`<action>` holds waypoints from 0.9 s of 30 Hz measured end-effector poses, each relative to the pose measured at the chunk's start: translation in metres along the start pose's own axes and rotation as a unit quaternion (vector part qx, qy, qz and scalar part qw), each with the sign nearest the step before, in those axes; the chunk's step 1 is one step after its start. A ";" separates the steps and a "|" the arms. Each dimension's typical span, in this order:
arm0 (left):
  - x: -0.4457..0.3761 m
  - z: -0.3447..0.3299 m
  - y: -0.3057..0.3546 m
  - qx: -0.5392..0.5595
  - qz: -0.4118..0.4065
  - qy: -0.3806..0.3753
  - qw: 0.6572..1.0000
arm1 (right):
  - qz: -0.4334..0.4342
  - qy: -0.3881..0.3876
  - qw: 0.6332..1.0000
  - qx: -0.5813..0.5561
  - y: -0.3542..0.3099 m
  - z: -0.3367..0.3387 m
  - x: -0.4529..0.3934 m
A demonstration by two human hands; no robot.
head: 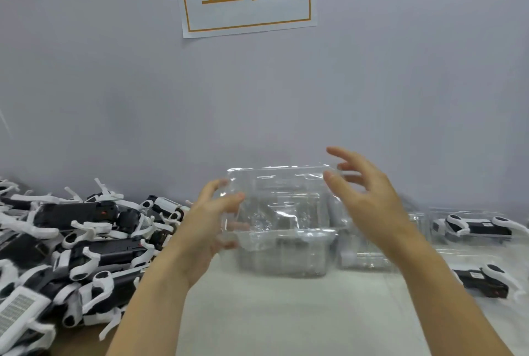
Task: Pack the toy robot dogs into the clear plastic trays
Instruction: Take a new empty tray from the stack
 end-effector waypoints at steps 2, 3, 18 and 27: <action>0.002 -0.010 -0.004 -0.010 0.020 -0.037 0.999 | -0.063 -0.077 0.995 -0.012 0.014 -0.004 0.003; 0.002 -0.014 -0.006 -0.017 0.027 -0.048 0.998 | -0.079 -0.110 0.991 0.004 0.019 -0.007 0.005; -0.007 0.047 -0.027 -0.487 0.051 0.087 0.868 | -0.274 -0.267 0.871 0.310 0.096 -0.017 0.033; 0.007 0.094 -0.029 -0.563 0.111 0.254 0.779 | -0.240 -0.262 0.871 0.339 0.093 -0.016 0.029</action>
Point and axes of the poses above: each hand's wrist, its own x-axis away from the middle knuckle, its own z-axis out of the back of the hand, y = z × x, the point moved 9 cm from there along -x, towards the middle knuckle, and after that the axes turned 11 degrees about -x, right-handed, at the moved point
